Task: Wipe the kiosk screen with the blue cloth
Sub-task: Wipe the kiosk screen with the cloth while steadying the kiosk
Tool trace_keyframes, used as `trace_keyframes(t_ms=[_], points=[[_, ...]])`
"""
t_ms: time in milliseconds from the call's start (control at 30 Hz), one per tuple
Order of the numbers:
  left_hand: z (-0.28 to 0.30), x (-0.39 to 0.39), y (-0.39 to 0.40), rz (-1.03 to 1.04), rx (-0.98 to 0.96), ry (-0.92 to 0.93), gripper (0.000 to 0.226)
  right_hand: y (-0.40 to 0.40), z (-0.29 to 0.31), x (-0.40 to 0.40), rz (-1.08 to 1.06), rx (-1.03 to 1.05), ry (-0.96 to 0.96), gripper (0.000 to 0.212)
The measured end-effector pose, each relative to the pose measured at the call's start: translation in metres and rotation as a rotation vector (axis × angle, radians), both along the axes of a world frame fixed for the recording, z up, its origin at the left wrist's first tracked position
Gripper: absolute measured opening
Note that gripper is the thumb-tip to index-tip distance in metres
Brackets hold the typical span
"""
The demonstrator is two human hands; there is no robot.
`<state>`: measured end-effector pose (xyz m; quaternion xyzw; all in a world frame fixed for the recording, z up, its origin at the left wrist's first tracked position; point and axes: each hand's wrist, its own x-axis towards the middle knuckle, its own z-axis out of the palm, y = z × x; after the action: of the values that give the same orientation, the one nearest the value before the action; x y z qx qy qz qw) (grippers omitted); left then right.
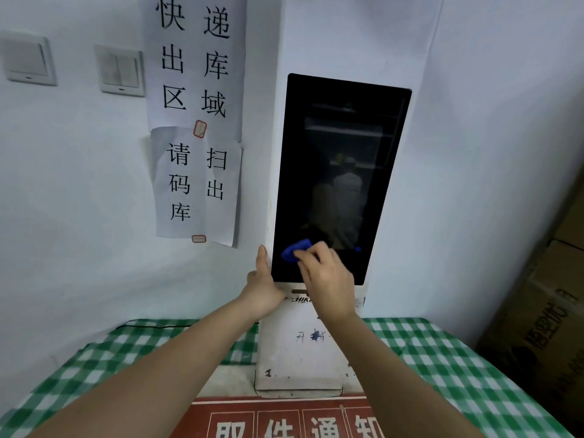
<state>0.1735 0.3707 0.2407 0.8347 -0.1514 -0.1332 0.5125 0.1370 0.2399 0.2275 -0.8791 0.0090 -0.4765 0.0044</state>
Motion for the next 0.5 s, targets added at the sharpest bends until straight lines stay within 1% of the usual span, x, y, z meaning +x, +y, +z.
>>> trace_keyframes(t_ms=[67,200,267,333,400,500], points=[[0.001,0.0,-0.001,-0.002,-0.009,-0.016,0.099,0.0,0.001,0.002,-0.006,0.017,-0.036,0.034],[0.0,-0.003,-0.004,0.014,-0.037,-0.024,0.098,-0.003,-0.029,-0.004,-0.021,-0.054,0.065,0.042],[0.0,-0.005,-0.004,0.01,-0.06,-0.028,0.101,-0.005,-0.041,-0.006,-0.021,-0.066,0.122,0.039],[0.002,-0.007,-0.004,0.015,-0.06,-0.024,0.102,-0.007,-0.039,-0.007,-0.01,-0.082,0.134,0.034],[0.005,-0.009,-0.005,0.022,-0.046,-0.021,0.099,-0.008,-0.028,-0.007,-0.01,-0.071,0.088,0.031],[0.008,-0.01,-0.006,0.036,-0.022,-0.04,0.097,-0.009,-0.001,-0.006,-0.023,0.079,-0.063,0.023]])
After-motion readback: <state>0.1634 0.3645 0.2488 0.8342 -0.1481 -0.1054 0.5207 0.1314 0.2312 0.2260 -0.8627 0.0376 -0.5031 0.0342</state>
